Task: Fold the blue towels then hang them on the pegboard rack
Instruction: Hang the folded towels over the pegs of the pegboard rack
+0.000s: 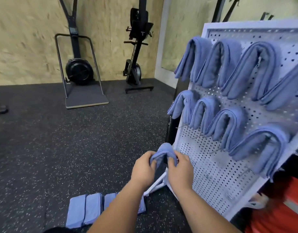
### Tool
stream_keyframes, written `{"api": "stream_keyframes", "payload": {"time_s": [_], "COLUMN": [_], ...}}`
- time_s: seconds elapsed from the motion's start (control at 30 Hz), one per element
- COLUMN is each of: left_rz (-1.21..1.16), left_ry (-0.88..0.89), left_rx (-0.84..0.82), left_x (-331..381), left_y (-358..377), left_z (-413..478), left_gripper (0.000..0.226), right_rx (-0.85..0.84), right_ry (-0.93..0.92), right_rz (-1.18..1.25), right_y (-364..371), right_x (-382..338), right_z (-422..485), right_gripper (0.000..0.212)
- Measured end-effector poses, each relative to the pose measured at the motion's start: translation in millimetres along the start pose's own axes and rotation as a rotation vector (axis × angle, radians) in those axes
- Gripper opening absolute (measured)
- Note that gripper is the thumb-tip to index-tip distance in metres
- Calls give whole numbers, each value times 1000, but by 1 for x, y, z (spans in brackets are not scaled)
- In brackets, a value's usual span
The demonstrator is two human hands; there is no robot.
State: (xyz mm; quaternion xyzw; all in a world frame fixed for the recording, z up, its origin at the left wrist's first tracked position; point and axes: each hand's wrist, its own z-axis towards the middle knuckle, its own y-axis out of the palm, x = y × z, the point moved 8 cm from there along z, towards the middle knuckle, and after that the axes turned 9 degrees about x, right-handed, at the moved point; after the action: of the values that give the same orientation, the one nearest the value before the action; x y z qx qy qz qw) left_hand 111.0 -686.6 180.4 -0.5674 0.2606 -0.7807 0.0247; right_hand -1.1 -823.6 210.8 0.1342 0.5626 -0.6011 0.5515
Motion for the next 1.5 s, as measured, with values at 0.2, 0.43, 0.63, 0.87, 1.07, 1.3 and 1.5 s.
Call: {"api": "stream_keyframes", "payload": {"time_s": [0.2,0.43,0.63,0.87,1.07,1.3,1.5], "left_rz": [-43,-65,-95,-144,-88,-3,51], "left_ry": [80,99,111,97,53,-95,-151], "left_rx": [39,37,-58,-218,-272,-306,-334], "left_x": [40,50,31,16,4,-33,-78], "left_y": [5,26,64,110,148,160,138], "left_z": [59,124,163,185,189,154,114], "left_gripper": [26,29,28,30,9,19,28], "right_rx": [190,349,441,499,500,508,453], "right_ry": [66,256,375,387,380,296,276], "right_rz": [69,194,219,181,91,131,110], "right_y": [-10,10,43,63,65,66,68], "right_x": [-23,-32,-16,1,22,20,24], "right_z": [42,76,92,112,128,127,111], "right_gripper": [36,38,40,41,41,43,47]}}
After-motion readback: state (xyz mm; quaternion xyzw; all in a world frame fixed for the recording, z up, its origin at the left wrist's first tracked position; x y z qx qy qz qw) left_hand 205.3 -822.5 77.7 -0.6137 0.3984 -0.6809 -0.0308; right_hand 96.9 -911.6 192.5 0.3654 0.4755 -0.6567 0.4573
